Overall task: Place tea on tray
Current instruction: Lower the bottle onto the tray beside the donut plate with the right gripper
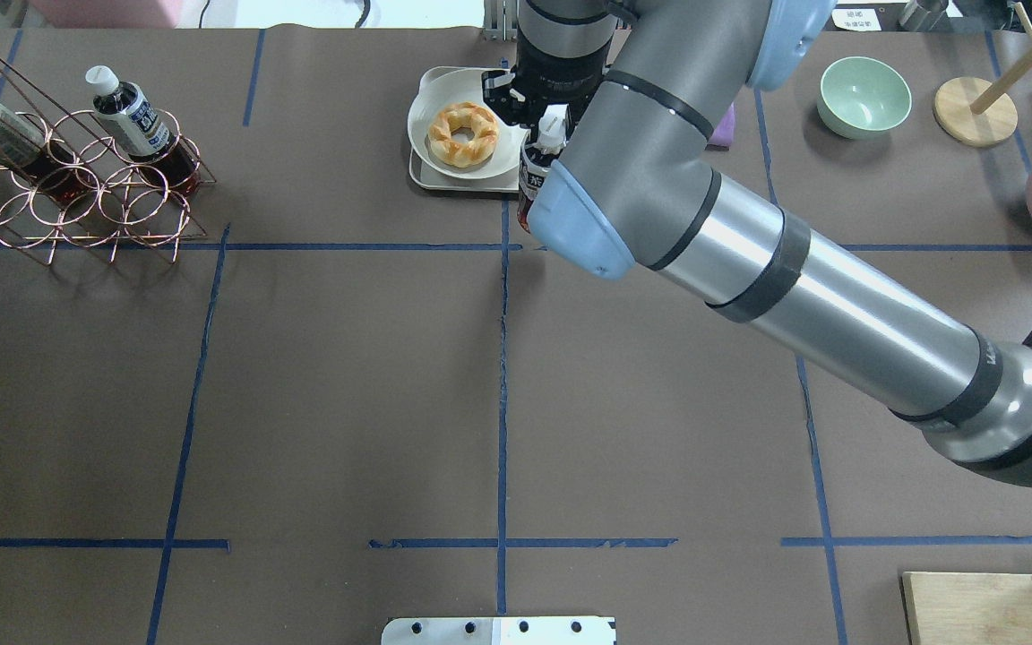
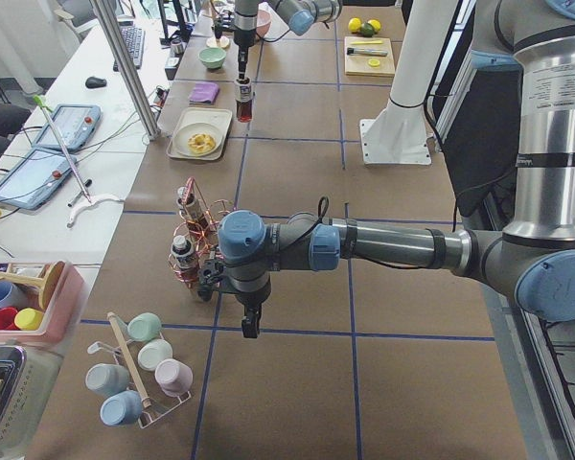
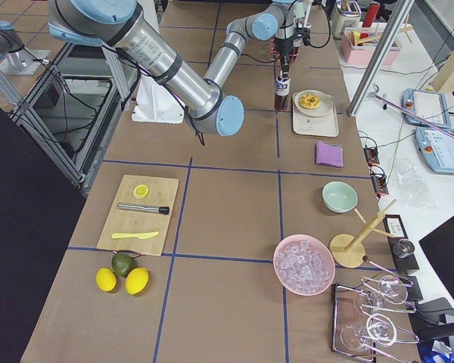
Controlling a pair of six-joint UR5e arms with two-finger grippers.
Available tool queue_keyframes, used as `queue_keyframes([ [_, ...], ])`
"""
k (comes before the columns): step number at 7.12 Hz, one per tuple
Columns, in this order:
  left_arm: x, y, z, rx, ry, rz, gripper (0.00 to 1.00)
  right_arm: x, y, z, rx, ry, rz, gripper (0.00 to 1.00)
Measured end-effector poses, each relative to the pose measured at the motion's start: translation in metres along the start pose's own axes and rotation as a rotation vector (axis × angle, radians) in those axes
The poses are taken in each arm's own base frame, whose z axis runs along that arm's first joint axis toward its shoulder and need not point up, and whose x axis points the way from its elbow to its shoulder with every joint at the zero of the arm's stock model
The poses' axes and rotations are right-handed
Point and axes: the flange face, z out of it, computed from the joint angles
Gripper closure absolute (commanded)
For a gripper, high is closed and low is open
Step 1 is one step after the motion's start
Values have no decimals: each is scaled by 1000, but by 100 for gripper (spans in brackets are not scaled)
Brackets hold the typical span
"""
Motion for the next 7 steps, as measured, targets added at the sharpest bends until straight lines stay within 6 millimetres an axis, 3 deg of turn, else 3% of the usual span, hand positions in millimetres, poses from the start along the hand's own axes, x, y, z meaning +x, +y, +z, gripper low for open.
queue_keyframes([
  [2, -1, 0, 2, -3, 0, -3, 0, 23, -59, -2, -18, 5, 13, 100],
  [4, -2, 0, 3, -5, 0, -5, 0, 48, -107, 12, -43, 25, 19, 100],
  [7, -2, 0, 2, -3, 0, -3, 0, 71, -135, 49, -56, 35, 30, 100],
])
